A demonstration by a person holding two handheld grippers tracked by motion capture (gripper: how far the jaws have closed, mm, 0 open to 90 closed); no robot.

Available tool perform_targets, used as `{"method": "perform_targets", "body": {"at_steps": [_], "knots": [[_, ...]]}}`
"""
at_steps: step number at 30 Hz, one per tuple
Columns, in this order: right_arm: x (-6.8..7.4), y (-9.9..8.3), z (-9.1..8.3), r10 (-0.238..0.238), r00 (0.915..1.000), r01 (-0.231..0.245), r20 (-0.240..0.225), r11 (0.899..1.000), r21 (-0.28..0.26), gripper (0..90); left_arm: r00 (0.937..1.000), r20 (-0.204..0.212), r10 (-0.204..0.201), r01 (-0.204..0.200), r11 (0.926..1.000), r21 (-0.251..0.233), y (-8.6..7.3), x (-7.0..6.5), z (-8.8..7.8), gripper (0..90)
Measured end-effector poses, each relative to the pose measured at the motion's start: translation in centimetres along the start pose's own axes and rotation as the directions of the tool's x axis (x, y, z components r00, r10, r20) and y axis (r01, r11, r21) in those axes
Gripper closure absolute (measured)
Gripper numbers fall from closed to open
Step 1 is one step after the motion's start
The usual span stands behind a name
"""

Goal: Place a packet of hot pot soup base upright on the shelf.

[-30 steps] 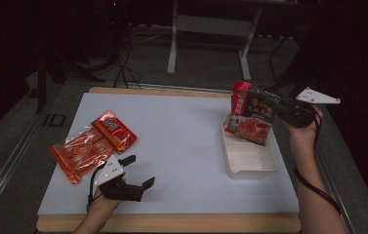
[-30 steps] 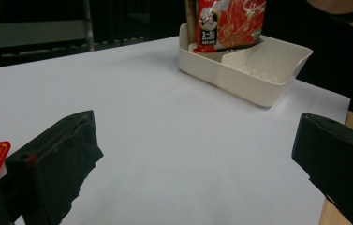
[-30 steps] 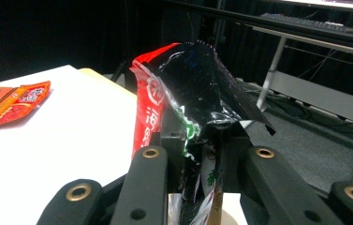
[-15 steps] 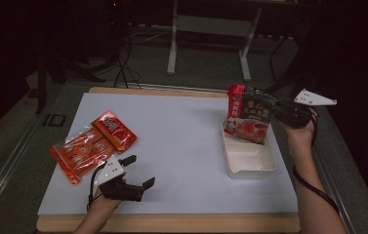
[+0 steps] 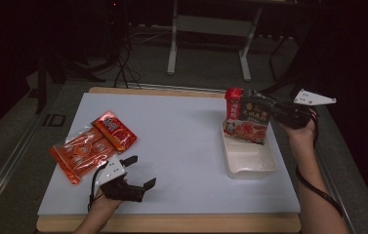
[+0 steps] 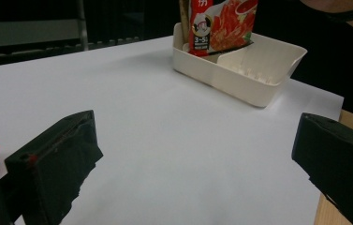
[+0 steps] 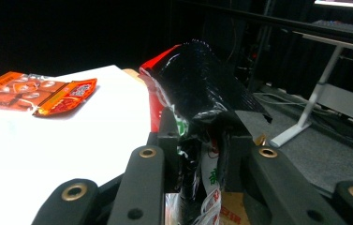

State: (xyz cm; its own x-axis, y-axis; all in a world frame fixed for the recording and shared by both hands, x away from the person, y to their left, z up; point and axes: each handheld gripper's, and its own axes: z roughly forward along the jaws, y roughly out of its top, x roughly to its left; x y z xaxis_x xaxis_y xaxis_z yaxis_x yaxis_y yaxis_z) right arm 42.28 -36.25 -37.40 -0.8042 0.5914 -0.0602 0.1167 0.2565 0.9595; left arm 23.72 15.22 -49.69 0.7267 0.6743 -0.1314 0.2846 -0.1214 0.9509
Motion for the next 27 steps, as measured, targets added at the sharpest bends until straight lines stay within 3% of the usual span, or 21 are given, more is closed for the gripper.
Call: {"method": "perform_targets", "body": {"at_steps": [6, 8, 13, 19, 23, 25, 27], "knots": [[-0.2, 0.2, -0.2, 0.017, 0.9996, -0.016, -0.024, 1.0, 0.009, 75.1, 1.0, 0.002, -0.005, 0.005, 1.0, -0.005, 0.0, 0.1, 0.0, 1.3], [-0.3, 0.3, -0.3, 0.01, 0.9999, -0.009, -0.012, 1.0, 0.012, 75.0, 1.0, 0.0, -0.008, 0.008, 1.0, -0.005, 0.0, 0.1, 0.0, 1.3], [-0.5, 0.1, -0.1, 0.033, 0.9985, -0.034, -0.042, 0.999, -0.004, 74.7, 1.0, 0.003, -0.001, 0.001, 1.0, 0.0, 0.0, 0.0, 0.1, 1.3], [-0.3, 0.0, -0.3, 0.028, 0.9962, -0.028, -0.083, 1.0, -0.002, 74.4, 1.0, 0.004, -0.007, 0.007, 1.0, -0.004, 0.1, 0.1, 0.1, 1.3], [-0.4, 0.1, 0.3, 0.034, 0.9936, -0.028, -0.108, 0.998, 0.06, 74.3, 1.0, 0.005, -0.005, 0.005, 1.0, 0.0, 0.0, 0.1, 0.1, 1.3], [-0.1, 0.0, 0.8, 0.009, 0.9945, -0.002, -0.104, 0.998, 0.066, 74.0, 1.0, 0.004, -0.002, 0.002, 1.0, -0.002, 0.1, 0.1, 0.1, 1.3], [0.3, 0.0, 1.2, -0.002, 0.9975, 0.006, -0.07, 0.998, 0.06, 74.0, 1.0, 0.004, -0.009, 0.009, 1.0, -0.003, 0.1, 0.2, 0.0, 1.3]]}}
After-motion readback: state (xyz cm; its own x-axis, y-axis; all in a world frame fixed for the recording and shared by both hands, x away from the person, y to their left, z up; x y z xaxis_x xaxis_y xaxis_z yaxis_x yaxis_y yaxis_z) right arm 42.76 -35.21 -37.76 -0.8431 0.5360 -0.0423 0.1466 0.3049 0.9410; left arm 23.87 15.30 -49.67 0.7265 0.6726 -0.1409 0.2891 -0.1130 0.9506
